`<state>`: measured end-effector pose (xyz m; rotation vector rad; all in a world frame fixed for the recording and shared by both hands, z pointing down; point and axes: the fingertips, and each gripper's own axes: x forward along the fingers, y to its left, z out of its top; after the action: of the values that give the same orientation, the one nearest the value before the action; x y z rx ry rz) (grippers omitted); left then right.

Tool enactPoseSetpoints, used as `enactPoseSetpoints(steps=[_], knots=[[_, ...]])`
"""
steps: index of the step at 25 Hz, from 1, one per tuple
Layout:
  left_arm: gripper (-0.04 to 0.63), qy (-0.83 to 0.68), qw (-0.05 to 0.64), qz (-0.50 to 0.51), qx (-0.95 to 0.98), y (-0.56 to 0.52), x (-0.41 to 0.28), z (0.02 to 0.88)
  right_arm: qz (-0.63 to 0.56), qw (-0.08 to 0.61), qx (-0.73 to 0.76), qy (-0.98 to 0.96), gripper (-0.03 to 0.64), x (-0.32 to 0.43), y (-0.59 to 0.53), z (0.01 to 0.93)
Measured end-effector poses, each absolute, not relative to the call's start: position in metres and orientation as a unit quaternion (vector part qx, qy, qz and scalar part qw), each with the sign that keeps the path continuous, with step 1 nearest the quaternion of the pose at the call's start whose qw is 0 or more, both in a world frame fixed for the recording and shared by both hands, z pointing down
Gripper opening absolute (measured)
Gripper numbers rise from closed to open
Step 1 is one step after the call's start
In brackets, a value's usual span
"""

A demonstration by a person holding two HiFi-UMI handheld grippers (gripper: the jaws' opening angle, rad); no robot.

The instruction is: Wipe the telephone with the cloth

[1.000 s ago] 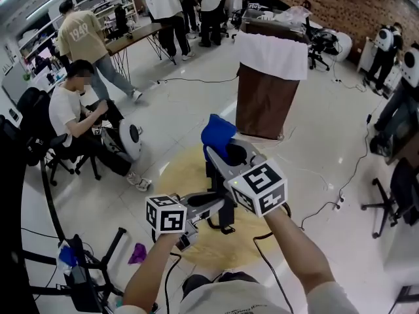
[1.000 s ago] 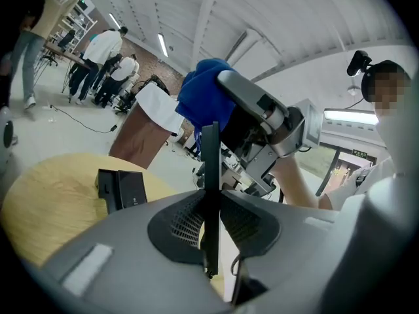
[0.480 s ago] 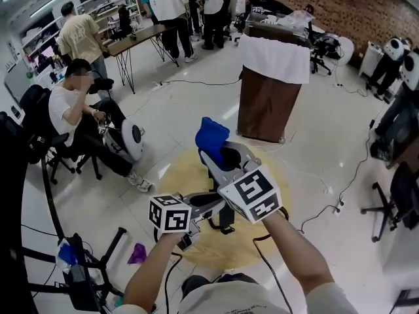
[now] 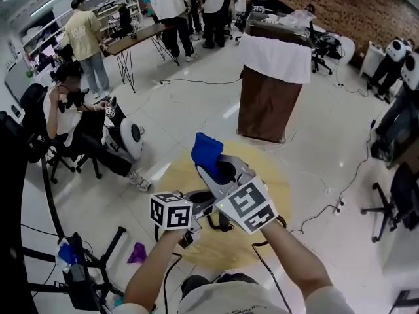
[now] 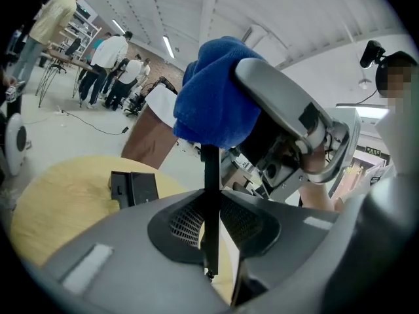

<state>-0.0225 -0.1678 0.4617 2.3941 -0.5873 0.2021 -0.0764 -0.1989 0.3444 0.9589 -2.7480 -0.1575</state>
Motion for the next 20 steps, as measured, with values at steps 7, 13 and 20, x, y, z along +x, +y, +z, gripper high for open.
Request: enactPoseSetpoints(steps=[7,13,20], knots=[[0.064,-0.233,0.329,0.07,0.913,-0.172,-0.028,0.461,-0.031,0.126,0.31,-0.942,0.061,-0.083,-0.183,0.371],[0.063,-0.236,0.332,0.06,0.911,-0.176,-0.032,0.46,-0.015,0.128,0.293,-0.947,0.061,-0.087,-0.174,0.381],[0.063,-0.207,0.345,0.037,0.915,-0.17,-0.035,0.453,-0.043,0.076,0.313,-0.946,0.061,-0.072,-0.186,0.348]])
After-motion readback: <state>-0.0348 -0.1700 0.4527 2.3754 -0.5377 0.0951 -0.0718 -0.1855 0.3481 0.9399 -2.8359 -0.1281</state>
